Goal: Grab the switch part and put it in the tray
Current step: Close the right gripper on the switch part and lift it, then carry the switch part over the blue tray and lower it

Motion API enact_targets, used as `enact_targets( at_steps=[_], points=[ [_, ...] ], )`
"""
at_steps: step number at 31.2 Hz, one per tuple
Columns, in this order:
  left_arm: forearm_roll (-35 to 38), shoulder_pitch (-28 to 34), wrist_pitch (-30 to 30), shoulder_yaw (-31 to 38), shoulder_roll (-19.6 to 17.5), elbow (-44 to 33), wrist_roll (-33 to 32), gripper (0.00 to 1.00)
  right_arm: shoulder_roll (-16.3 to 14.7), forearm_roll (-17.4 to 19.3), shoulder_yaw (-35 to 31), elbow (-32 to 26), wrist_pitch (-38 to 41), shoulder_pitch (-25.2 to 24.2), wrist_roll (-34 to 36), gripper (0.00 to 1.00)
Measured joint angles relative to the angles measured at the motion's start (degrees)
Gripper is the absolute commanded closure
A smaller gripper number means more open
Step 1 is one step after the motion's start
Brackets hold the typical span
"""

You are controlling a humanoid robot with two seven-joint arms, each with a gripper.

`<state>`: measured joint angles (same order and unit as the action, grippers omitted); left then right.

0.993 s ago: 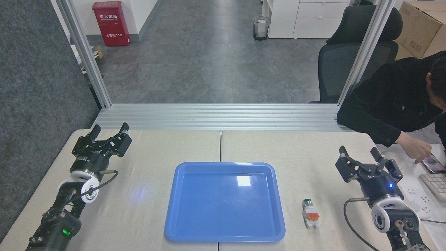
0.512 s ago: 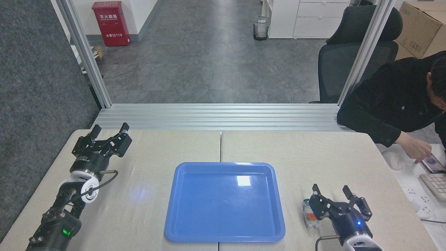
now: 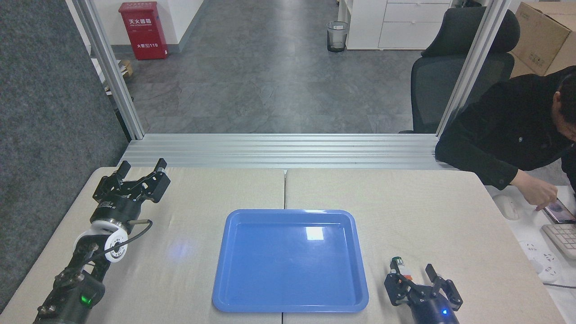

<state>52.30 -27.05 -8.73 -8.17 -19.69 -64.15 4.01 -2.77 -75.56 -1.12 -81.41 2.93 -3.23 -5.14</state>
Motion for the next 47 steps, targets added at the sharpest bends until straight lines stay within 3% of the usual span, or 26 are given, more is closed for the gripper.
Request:
enact_targets(
  at_steps=[5,9,13,16,18,21,22,29,37,47],
  points=[
    [0.0,0.0,0.0,0.0,0.0,0.0,0.0,0.00,0.8,-0.2,0.3,0.1,-0.7,-0.6,0.0,0.13],
    [0.0,0.0,0.0,0.0,0.0,0.0,0.0,0.00,1.3,-0.4,0.5,0.2,-1.0,-0.9,0.0,0.26],
    [0.0,0.0,0.0,0.0,0.0,0.0,0.0,0.00,1.7,-0.5,0.6,0.3,-2.2,-1.1,0.0,0.49],
    [0.0,0.0,0.0,0.0,0.0,0.0,0.0,0.00,1.9,-0.6,1.1,0.4,-3.4,-1.2,0.0,0.52],
    [0.0,0.0,0.0,0.0,0.0,0.0,0.0,0.00,2.0,-0.6,1.5,0.4,-4.0,-1.3,0.0,0.63],
    [0.0,0.0,0.0,0.0,0.0,0.0,0.0,0.00,2.1,-0.8,2.0,0.5,-5.0,-1.3,0.0,0.93],
    [0.0,0.0,0.0,0.0,0.0,0.0,0.0,0.00,2.1,-0.8,2.1,0.5,-5.3,-1.3,0.0,0.97],
    [0.0,0.0,0.0,0.0,0.0,0.0,0.0,0.00,2.2,-1.1,3.0,0.4,-7.4,-0.9,0.1,1.00],
    [0.0,0.0,0.0,0.0,0.0,0.0,0.0,0.00,2.4,-0.7,4.0,-1.2,-7.6,3.6,0.1,1.00],
    [0.0,0.0,0.0,0.0,0.0,0.0,0.0,0.00,3.3,-1.3,12.5,-2.0,-7.1,9.8,-1.4,1.00]
  ],
)
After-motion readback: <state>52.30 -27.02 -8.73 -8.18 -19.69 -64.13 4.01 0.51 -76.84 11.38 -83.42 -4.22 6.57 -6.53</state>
